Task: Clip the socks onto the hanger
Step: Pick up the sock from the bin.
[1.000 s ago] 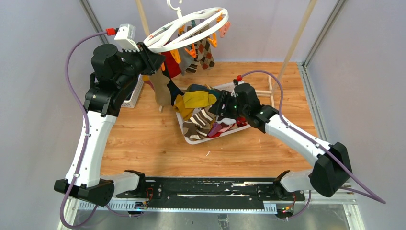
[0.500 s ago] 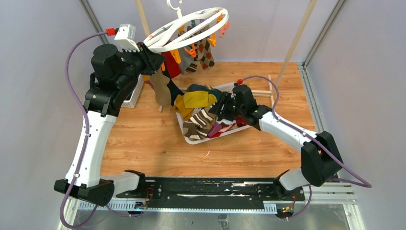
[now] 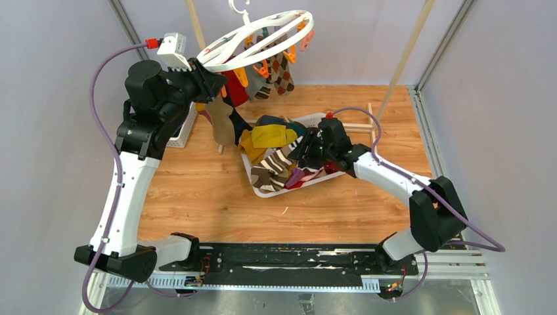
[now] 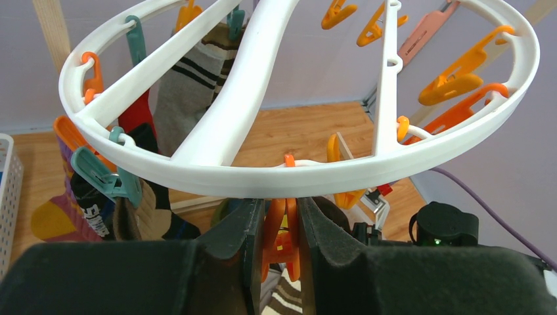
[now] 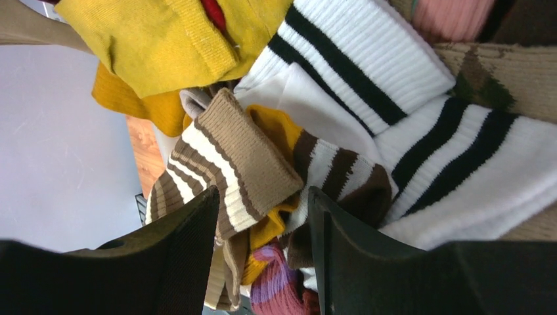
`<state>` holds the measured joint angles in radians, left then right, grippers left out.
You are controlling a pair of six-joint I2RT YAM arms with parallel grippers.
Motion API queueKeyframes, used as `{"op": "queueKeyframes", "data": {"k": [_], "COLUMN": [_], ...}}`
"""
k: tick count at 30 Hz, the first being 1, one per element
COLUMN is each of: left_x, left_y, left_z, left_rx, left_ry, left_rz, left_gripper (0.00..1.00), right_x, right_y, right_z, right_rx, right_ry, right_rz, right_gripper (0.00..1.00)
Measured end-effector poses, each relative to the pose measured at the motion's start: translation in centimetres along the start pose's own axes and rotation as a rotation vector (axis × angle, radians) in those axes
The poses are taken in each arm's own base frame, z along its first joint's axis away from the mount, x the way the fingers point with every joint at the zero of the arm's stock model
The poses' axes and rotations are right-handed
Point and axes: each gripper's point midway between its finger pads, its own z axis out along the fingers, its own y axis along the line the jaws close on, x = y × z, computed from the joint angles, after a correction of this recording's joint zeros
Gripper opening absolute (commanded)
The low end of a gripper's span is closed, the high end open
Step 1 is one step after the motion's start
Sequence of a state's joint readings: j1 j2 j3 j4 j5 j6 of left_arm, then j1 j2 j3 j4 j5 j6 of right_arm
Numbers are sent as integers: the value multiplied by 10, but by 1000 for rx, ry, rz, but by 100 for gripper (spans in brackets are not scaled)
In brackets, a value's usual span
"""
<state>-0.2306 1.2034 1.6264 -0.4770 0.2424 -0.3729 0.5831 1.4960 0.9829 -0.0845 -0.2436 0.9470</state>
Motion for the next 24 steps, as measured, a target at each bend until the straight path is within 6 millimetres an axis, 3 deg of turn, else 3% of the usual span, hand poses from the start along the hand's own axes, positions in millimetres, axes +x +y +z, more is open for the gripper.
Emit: {"op": "queueKeyframes", "data": {"k": [6, 18, 24], "left_x": [0, 0, 0], "left_y": [0, 0, 0], "left_z": [0, 0, 0], "left_rx": [0, 0, 0], "left_ry": [0, 1, 1], "left_rz": [0, 3, 3], "left_gripper": [9, 9, 9], "right_x": [2, -6, -14], "right_y": [0, 17, 28], "right_z": [-10, 9, 10], "right_rx": [-9, -107, -180], "right_ry": [-11, -41, -83], "right_rz": [5, 89, 139], "right_gripper": [51, 29, 27]}}
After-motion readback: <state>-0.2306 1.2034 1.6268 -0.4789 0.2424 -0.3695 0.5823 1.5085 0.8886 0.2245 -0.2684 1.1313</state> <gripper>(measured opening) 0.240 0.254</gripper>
